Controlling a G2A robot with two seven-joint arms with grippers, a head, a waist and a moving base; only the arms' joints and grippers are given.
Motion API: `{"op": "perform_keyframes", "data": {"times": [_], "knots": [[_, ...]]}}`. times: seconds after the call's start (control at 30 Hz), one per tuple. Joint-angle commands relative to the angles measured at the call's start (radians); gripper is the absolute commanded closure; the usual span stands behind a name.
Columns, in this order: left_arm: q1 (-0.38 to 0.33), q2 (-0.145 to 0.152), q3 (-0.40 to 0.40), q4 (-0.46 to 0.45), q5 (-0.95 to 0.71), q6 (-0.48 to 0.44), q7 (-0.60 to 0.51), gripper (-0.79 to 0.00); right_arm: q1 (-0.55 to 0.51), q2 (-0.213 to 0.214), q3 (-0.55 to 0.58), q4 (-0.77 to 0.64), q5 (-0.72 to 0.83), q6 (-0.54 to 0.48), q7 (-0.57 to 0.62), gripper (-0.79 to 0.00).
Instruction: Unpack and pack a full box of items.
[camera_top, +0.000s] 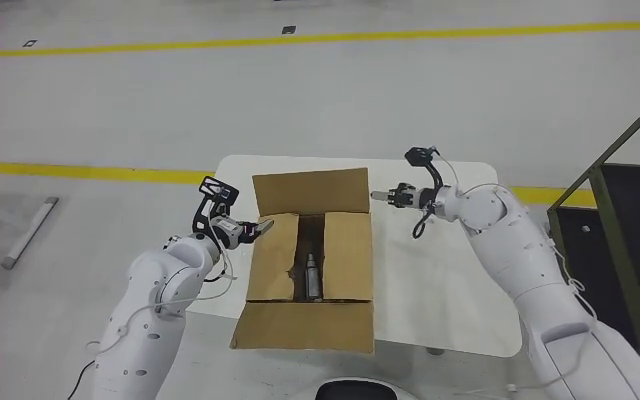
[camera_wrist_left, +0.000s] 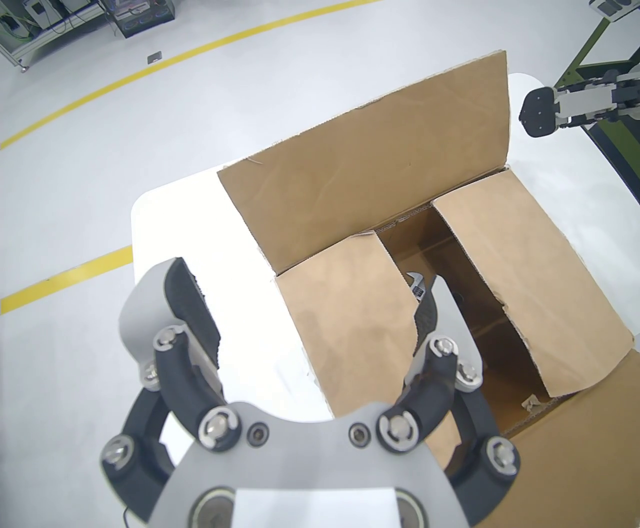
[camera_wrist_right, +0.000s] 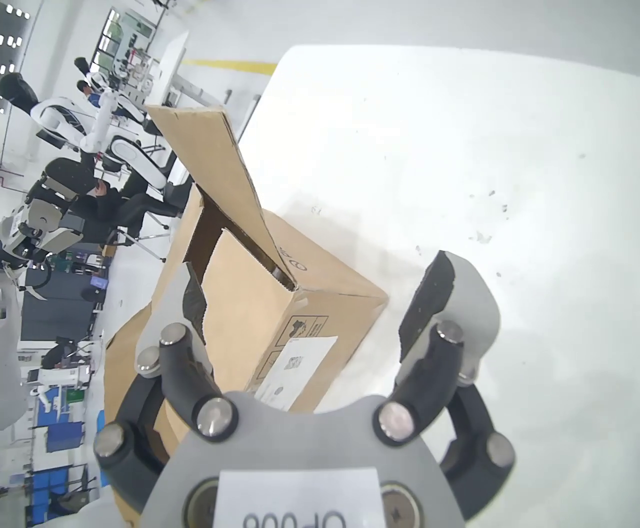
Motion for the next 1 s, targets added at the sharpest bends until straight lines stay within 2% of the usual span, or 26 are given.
{"op": "perform_keyframes", "data": {"times": [0.0, 0.1, 0.13, 0.2, 0.23, 0.4, 0.47, 0.57, 0.67, 0.7, 0.73, 0.77, 0.8, 0.83, 0.93, 0.97], "knots": [[0.0, 0.0, 0.0, 0.0, 0.0, 0.0, 0.0, -0.785, -0.027, 0.008, 0.011, -0.019, -0.027, -0.061, -0.065, -0.785], [0.0, 0.0, 0.0, 0.0, 0.0, 0.0, 0.0, -0.785, -0.052, 0.019, 0.008, -0.062, -0.141, -0.125, -0.151, -0.785], [0.0, 0.0, 0.0, 0.0, 0.0, 0.0, 0.0, -0.785, -0.061, 0.02, 0.007, -0.075, -0.168, -0.143, -0.189, -0.388], [0.0, 0.0, 0.0, 0.0, 0.0, 0.0, 0.0, -0.785, -0.074, 0.019, -0.003, -0.094, -0.209, -0.168, -0.23, -0.268], [0.0, 0.0, 0.0, 0.0, 0.0, 0.0, 0.0, -0.785, -0.076, 0.018, -0.011, -0.1, -0.225, -0.177, -0.24, -0.277], [0.0, 0.0, 0.0, 0.0, 0.0, 0.0, 0.0, -0.785, -0.06, -0.002, -0.041, -0.066, -0.206, -0.202, -0.275, -0.483], [0.0, 0.0, 0.0, 0.0, 0.0, 0.0, 0.0, -0.785, -0.044, -0.013, -0.058, -0.04, -0.205, -0.213, -0.288, -0.428], [0.0, 0.0, 0.0, 0.0, 0.0, 0.0, 0.0, -0.785, -0.017, -0.032, -0.086, 0.007, -0.207, -0.219, -0.307, -0.462], [0.0, 0.0, 0.0, 0.0, 0.0, 0.0, 0.0, -0.785, 0.008, -0.053, -0.113, 0.058, -0.201, -0.225, -0.32, -0.443], [0.0, 0.0, 0.0, 0.0, 0.0, 0.0, 0.0, -0.785, 0.016, -0.06, -0.121, 0.076, -0.199, -0.227, -0.326, -0.496], [0.0, 0.0, 0.0, 0.0, 0.0, 0.0, 0.0, -0.785, 0.023, -0.066, -0.127, 0.091, -0.196, -0.233, -0.332, -0.606], [0.0, 0.0, 0.0, 0.0, 0.0, 0.0, 0.0, -0.785, 0.03, -0.072, -0.135, 0.106, -0.197, -0.235, -0.337, -0.754], [0.0, 0.0, 0.0, 0.0, 0.0, 0.0, 0.0, -0.785, 0.037, -0.078, -0.141, 0.12, -0.195, -0.239, -0.343, -0.77], [0.0, 0.0, 0.0, 0.0, 0.0, 0.0, 0.0, -0.785, 0.042, -0.084, -0.145, 0.135, -0.188, -0.242, -0.347, -0.745], [0.0, 0.0, 0.0, 0.0, 0.0, 0.0, 0.0, -0.785, 0.053, -0.101, -0.154, 0.174, -0.165, -0.246, -0.364, -0.785], [0.0, 0.0, 0.0, 0.0, 0.0, 0.0, 0.0, -0.785, 0.058, -0.106, -0.158, 0.186, -0.16, -0.249, -0.361, -0.754]]}}
